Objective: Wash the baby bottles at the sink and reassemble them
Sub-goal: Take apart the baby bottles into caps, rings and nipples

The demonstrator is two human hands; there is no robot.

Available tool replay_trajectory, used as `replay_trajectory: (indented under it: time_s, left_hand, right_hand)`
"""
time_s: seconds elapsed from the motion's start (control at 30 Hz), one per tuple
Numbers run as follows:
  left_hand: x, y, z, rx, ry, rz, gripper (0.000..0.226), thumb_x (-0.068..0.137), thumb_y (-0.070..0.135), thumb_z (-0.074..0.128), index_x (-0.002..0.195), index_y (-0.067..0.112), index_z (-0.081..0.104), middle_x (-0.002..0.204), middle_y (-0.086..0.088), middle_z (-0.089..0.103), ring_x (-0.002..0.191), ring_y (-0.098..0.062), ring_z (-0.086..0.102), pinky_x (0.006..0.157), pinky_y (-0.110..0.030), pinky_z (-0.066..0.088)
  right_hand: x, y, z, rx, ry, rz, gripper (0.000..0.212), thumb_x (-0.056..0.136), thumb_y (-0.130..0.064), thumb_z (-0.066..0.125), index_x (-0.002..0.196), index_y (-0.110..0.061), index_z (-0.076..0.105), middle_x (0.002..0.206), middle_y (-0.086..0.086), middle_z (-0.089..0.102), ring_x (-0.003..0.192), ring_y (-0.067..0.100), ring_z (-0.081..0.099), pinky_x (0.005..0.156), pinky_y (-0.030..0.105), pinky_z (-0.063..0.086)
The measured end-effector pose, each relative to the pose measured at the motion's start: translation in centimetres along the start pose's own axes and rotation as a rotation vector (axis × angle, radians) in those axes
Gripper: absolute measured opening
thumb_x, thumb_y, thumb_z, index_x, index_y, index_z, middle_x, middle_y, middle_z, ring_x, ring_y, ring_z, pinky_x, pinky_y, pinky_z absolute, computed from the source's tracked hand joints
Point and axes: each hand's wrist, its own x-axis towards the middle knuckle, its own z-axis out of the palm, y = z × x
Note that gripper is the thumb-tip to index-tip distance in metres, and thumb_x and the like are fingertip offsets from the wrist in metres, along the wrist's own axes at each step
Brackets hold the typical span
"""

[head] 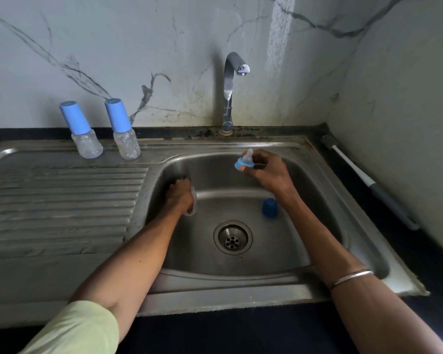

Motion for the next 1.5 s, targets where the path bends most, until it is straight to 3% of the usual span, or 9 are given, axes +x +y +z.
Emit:
replay_trajectory:
  time_s: [0.13,0.27,0.47,0.57,0.67,0.8,1.1,1.3,1.5]
  left_hand:
    - [-0.2,-0.3,-0.6,-0.027,0.022,0.042,0.118,0.059,0.019,0.095,0.155,0.022,0.026,0.156,-0.016,0.034,0.140,-0.039,0.037,0.110,-0.049,0.041]
    - [-2.1,0.4,-2.5,0.001,0.239,0.178,0.116,0.060,0.047,0.092,0.154,0.022,0.028,0.154,-0.018,0.034,0.139,-0.041,0.035,0.112,-0.049,0.034]
    - [-8.8,1.5,-3.3,-0.603,0.520,0.525,0.091,0.074,0.054,0.081,0.150,0.029,0.038,0.142,-0.002,0.053,0.117,-0.017,0.060,0.098,-0.036,0.053]
    - [-12.2,1.8,-3.9,-0.878,0.486,0.591,0.082,0.080,0.022,0.084,0.151,0.019,0.041,0.138,0.000,0.057,0.112,-0.010,0.065,0.094,-0.021,0.054]
    - [-12.6,2.2,-4.5,-1.082,0.380,0.564,0.068,0.080,0.007,0.082,0.141,0.012,0.054,0.125,0.001,0.068,0.109,-0.010,0.069,0.094,-0.025,0.055]
    - [-11.3,2.0,-4.4,-1.162,0.338,0.457,0.054,0.076,0.010,0.086,0.126,0.011,0.066,0.112,-0.003,0.074,0.104,-0.010,0.071,0.093,-0.025,0.054]
    - [-10.6,1.3,-4.9,-1.281,0.161,0.448,0.045,0.089,0.013,0.074,0.132,0.014,0.064,0.115,-0.005,0.074,0.111,-0.019,0.069,0.101,-0.040,0.052]
    - [-10.2,1.1,-5.0,-1.284,0.184,0.399,0.041,0.087,0.000,0.072,0.128,0.001,0.064,0.117,-0.013,0.072,0.113,-0.024,0.068,0.104,-0.046,0.050]
    - [-9.5,0.7,-4.7,-1.284,0.104,0.391,0.045,0.089,0.001,0.069,0.133,-0.002,0.060,0.124,-0.015,0.068,0.119,-0.025,0.065,0.107,-0.045,0.048]
  right_hand:
    - [-0.3,-0.2,-0.1,0.019,0.004,0.002,0.040,0.081,-0.025,0.078,0.119,-0.021,0.065,0.113,-0.007,0.067,0.101,0.003,0.062,0.078,0.013,0.050]
    - [-1.0,-1.1,0.2,0.068,-0.024,-0.021,0.039,0.080,-0.024,0.079,0.117,-0.020,0.065,0.114,-0.005,0.067,0.104,0.005,0.062,0.082,0.016,0.051]
    - [-2.7,-4.0,0.9,0.242,-0.080,-0.093,0.038,0.077,-0.023,0.082,0.110,-0.017,0.065,0.106,-0.002,0.071,0.096,0.007,0.068,0.084,0.021,0.055]
    - [-3.6,-4.6,1.7,0.204,-0.131,-0.180,0.038,0.077,-0.023,0.083,0.109,-0.015,0.065,0.105,-0.003,0.071,0.096,0.007,0.068,0.084,0.022,0.055]
    - [-4.0,-4.5,2.8,0.126,-0.134,-0.184,0.034,0.074,-0.024,0.085,0.103,-0.019,0.066,0.101,-0.007,0.071,0.094,0.005,0.068,0.083,0.022,0.055]
    - [-3.9,-3.7,3.6,0.157,-0.150,-0.131,0.027,0.075,-0.020,0.084,0.096,-0.023,0.069,0.096,-0.006,0.072,0.092,0.006,0.068,0.081,0.025,0.054]
    - [-4.4,-3.9,3.4,0.496,-0.249,0.043,0.030,0.086,-0.019,0.073,0.111,-0.003,0.068,0.103,0.013,0.074,0.100,0.023,0.071,0.093,0.037,0.055]
    - [-4.3,-4.3,2.7,0.367,-0.284,0.010,0.024,0.085,-0.019,0.075,0.108,-0.010,0.073,0.101,0.007,0.075,0.101,0.021,0.070,0.097,0.040,0.053]
    - [-4.7,-4.9,2.3,0.152,-0.209,-0.082,0.015,0.083,-0.022,0.077,0.097,-0.016,0.076,0.090,-0.002,0.076,0.087,0.011,0.072,0.086,0.032,0.058]
